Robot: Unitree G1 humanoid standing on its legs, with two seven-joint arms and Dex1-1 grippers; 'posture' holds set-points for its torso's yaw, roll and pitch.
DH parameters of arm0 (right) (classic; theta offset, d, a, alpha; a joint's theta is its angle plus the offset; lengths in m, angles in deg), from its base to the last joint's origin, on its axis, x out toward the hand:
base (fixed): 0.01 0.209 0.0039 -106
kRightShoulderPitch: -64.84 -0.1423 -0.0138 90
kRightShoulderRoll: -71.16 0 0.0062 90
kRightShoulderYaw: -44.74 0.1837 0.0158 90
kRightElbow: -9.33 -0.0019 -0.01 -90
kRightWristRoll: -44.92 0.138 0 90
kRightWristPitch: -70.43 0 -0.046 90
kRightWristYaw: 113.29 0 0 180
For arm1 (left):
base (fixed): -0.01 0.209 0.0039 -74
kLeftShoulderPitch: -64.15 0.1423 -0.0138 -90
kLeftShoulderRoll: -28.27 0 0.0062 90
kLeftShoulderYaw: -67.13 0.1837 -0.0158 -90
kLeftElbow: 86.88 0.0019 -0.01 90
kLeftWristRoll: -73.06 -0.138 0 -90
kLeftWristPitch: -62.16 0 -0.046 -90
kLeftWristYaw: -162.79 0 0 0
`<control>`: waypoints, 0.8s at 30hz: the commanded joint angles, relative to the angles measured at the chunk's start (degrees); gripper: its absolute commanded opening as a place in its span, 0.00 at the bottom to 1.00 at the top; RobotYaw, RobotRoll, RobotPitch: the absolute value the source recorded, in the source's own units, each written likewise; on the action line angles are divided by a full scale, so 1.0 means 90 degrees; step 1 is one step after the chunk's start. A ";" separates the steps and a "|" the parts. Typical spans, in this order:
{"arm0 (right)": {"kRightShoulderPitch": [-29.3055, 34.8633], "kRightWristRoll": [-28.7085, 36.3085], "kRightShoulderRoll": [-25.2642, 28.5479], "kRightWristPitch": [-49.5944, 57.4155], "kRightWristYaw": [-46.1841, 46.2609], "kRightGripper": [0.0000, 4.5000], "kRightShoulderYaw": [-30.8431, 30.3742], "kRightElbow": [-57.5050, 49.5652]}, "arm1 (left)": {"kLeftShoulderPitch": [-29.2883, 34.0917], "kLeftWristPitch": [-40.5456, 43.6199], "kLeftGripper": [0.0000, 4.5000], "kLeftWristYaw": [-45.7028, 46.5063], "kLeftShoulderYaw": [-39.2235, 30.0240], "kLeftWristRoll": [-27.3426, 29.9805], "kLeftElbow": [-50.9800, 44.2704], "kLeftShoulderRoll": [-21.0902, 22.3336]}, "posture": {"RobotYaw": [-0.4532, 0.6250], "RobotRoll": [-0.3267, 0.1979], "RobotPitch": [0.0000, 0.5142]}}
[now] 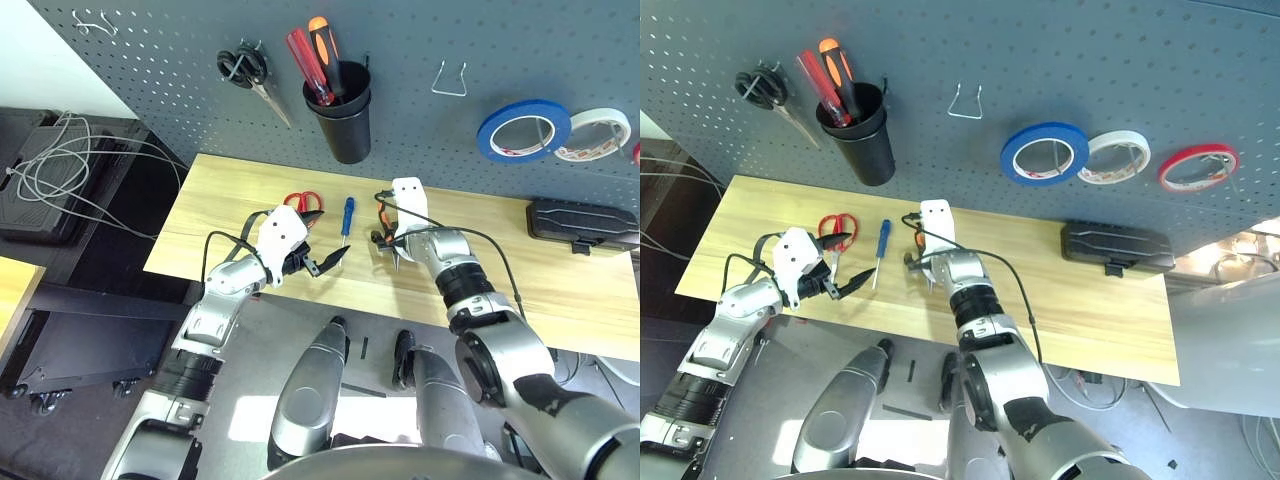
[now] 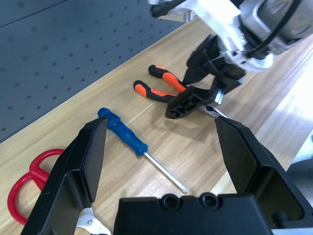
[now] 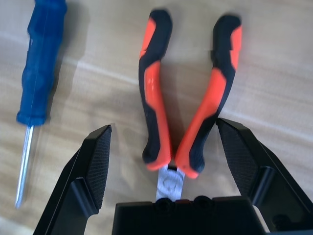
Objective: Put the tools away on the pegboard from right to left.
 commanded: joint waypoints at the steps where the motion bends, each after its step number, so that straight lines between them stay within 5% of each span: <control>1: 0.0110 -0.0032 0.0015 -0.0084 0.0064 0.90 0.0037 0.0499 | 0.0129 -0.0008 1.00 -0.0073 0.0125 -0.0005 -0.0038 -0.0031 | 0.66 0.62 0.70; 8: 0.0092 -0.0025 0.0044 -0.0085 0.0057 0.45 0.0029 0.0593 | 0.0132 -0.0034 1.00 -0.0201 0.0127 0.0059 -0.0054 -0.0059 | 0.66 0.62 0.69; 16: 0.0148 0.0021 0.0093 -0.0036 -0.0130 0.44 0.0015 0.0351 | 0.0113 -0.0023 1.00 -0.0280 0.0144 0.0040 -0.0051 -0.0107 | 0.65 0.62 0.68; 22: 0.0346 0.0161 0.0235 -0.0013 -0.0850 0.44 -0.0043 -0.0336 | 0.0103 -0.0026 1.00 -0.0297 0.0134 0.0043 -0.0062 -0.0134 | 0.64 0.62 0.68; 24: 0.0767 0.0176 0.0642 0.0357 -0.1699 0.44 -0.0453 -0.1376 | 0.0126 -0.0042 1.00 -0.0316 0.0109 0.0080 -0.0118 -0.0128 | 0.64 0.62 0.68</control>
